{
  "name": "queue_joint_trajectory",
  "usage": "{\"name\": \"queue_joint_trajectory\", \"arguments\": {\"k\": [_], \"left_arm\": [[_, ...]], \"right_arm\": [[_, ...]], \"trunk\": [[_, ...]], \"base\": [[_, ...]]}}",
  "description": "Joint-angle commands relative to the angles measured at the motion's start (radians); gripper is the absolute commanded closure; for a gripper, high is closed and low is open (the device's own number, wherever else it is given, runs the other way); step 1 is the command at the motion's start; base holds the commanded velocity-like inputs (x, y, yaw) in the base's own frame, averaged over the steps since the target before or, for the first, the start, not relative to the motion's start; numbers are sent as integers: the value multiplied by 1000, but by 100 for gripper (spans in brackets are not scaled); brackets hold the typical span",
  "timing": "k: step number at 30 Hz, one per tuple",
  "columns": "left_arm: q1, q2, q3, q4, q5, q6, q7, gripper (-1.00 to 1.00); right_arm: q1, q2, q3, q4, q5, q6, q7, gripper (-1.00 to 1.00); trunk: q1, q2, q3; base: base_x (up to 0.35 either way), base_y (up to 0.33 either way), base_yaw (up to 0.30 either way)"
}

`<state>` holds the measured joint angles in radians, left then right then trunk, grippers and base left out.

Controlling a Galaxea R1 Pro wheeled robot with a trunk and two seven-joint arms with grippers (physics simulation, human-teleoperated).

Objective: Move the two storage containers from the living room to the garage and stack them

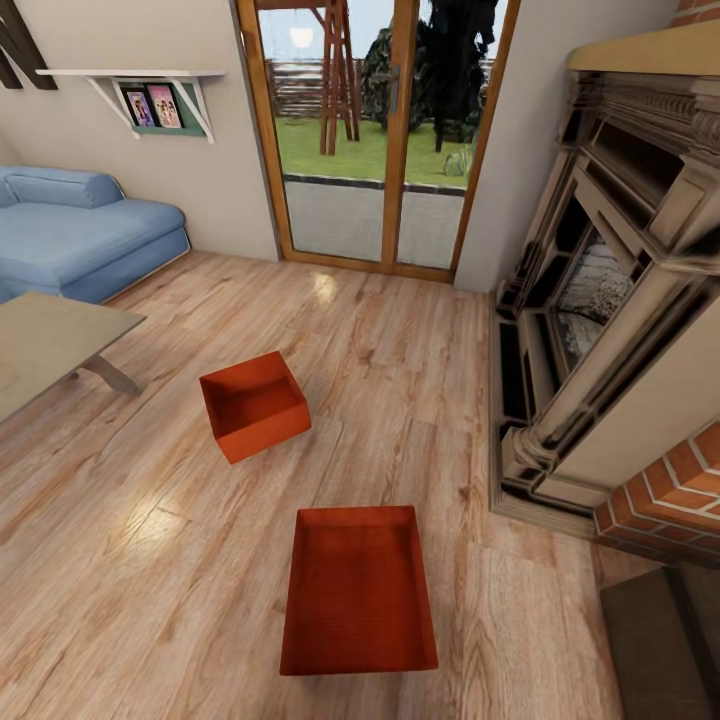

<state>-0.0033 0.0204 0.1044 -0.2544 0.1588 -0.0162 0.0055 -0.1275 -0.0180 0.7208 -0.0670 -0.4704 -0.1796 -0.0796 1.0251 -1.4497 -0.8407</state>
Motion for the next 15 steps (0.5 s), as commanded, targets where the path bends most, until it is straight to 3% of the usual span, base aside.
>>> {"name": "queue_joint_trajectory", "arguments": {"k": [1,4,7,10,12,14,15], "left_arm": [[0,2,-1,-39,10,11,-1,-100],[0,8,-2,-180,10,93,-3,-100],[0,11,-2,-306,9,215,0,-100],[0,19,-1,-399,10,274,-2,-100],[0,24,0,-497,10,312,-3,-100],[-2,25,0,-536,10,323,-2,-100],[-6,25,0,-553,11,329,1,-100]], "right_arm": [[0,-2,7,-51,-9,7,-5,-100],[2,-5,3,-192,-12,59,-15,-100],[3,-16,0,-265,-12,92,-17,-100],[-5,-22,-3,-293,-13,110,-17,-100],[-44,-25,-4,-308,-13,132,-17,-100],[-74,-25,-4,-311,-13,151,-17,-100],[-117,-26,-4,-313,-14,174,-20,-100]], "trunk": [[0,0,-1],[0,0,-1],[0,0,-1],[0,0,-1],[0,0,-1],[0,0,-1],[0,0,-1]], "base": [[0,0,0],[0,0,0],[0,0,0],[0,0,0],[0,0,0],[0,0,0],[0,0,0]]}}
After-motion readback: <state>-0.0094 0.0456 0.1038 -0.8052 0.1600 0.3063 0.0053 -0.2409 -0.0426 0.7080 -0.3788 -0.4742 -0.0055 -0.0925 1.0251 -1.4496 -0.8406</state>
